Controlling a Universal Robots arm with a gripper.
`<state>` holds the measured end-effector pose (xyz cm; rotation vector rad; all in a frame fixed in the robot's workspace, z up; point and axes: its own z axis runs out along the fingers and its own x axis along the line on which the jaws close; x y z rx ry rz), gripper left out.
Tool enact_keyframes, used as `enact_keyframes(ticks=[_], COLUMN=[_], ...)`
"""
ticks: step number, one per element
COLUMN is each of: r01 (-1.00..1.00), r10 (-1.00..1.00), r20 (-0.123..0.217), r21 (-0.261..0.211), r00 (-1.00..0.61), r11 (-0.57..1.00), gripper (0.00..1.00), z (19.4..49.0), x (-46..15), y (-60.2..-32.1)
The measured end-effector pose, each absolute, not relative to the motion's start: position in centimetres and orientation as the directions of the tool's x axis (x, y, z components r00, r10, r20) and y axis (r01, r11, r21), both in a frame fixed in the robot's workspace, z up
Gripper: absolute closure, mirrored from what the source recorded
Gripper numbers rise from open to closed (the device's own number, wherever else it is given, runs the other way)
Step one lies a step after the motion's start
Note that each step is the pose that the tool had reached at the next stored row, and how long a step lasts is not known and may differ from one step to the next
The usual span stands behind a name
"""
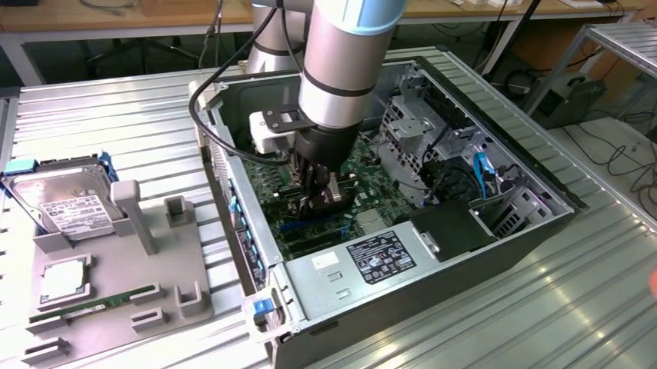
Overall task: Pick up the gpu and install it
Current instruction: 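Insert the gpu into the slot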
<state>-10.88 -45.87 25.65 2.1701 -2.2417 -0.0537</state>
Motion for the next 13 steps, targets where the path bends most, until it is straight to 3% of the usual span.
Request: enact_keyframes(ticks=[13], r01=[-0.999], r10=[-0.999], r20=[-0.010], r21=[0.037], r00=[-0.033], r11=[0.032], gripper=[0.74], z=[26.25], x=[-10.93], y=[-45.90])
